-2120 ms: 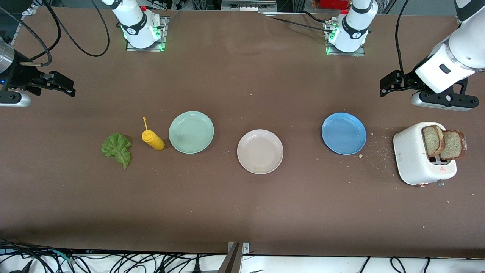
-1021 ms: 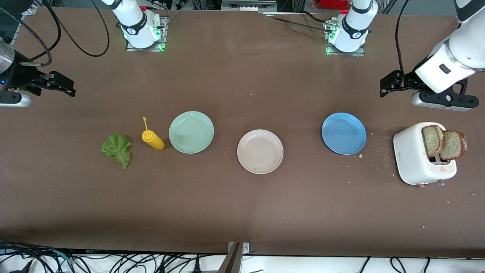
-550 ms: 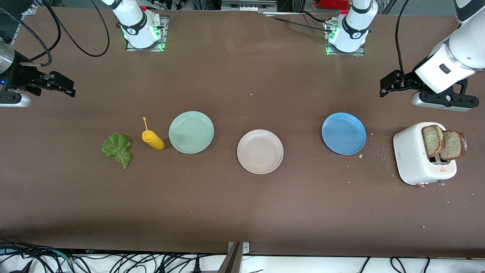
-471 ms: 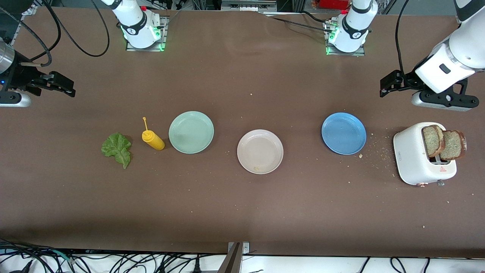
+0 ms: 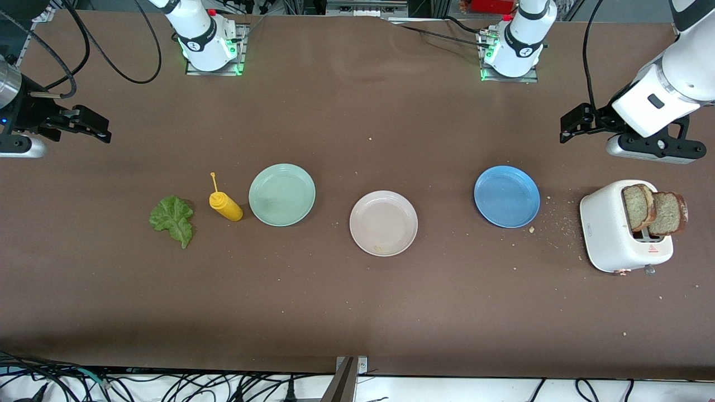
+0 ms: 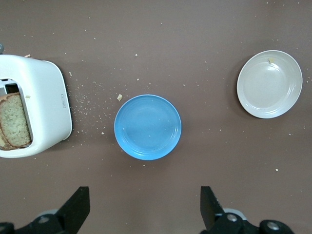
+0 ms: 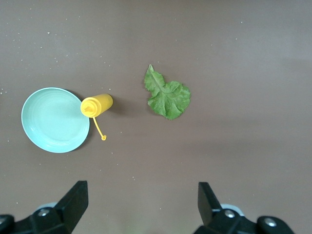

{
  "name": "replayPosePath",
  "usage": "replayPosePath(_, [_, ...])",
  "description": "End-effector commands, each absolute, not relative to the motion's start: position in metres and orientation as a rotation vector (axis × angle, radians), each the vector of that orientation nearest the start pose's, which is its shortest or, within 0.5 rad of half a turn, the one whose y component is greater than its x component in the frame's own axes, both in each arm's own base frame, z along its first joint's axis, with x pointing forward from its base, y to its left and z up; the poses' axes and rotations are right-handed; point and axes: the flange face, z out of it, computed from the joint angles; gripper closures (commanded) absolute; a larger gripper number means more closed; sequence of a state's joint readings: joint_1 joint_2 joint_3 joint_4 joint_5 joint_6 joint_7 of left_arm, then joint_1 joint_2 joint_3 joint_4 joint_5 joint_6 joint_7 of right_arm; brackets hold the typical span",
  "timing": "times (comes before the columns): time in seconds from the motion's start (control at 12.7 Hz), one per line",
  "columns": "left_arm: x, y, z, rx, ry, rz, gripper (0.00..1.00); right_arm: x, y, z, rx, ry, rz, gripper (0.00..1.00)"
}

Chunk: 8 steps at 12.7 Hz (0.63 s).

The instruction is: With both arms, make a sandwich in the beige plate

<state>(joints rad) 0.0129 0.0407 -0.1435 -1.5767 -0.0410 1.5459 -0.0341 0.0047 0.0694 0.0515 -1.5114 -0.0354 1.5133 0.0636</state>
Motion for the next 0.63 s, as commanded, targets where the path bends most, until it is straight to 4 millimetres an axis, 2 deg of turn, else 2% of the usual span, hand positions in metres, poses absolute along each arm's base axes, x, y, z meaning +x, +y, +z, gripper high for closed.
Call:
replayPosePath(0.0, [0.552, -0.073, 0.600, -3.166, 0.180, 0.128, 0.00, 0.569, 0.028, 0.608, -3.160, 0.003, 0.098, 0.00])
replayPosePath(0.24, [0.553, -0.071, 0.599, -3.165, 0.175, 0.127, 0.00, 0.569, 0.028, 0.608, -3.160, 0.003, 0.098, 0.00])
replayPosePath(0.31, [0.556, -0.064, 0.597, -3.166, 0.153, 0.124, 0.00, 0.569, 0.027, 0.608, -3.160, 0.008, 0.098, 0.00])
replayPosePath(0.39, [0.566, -0.053, 0.584, -3.169, 0.121, 0.158, 0.00, 0.569, 0.028, 0.608, -3.160, 0.003, 0.098, 0.00])
replayPosePath(0.55, [0.591, -0.019, 0.574, -3.182, 0.035, 0.163, 0.00, 0.569, 0.028, 0.608, -3.160, 0.003, 0.098, 0.00])
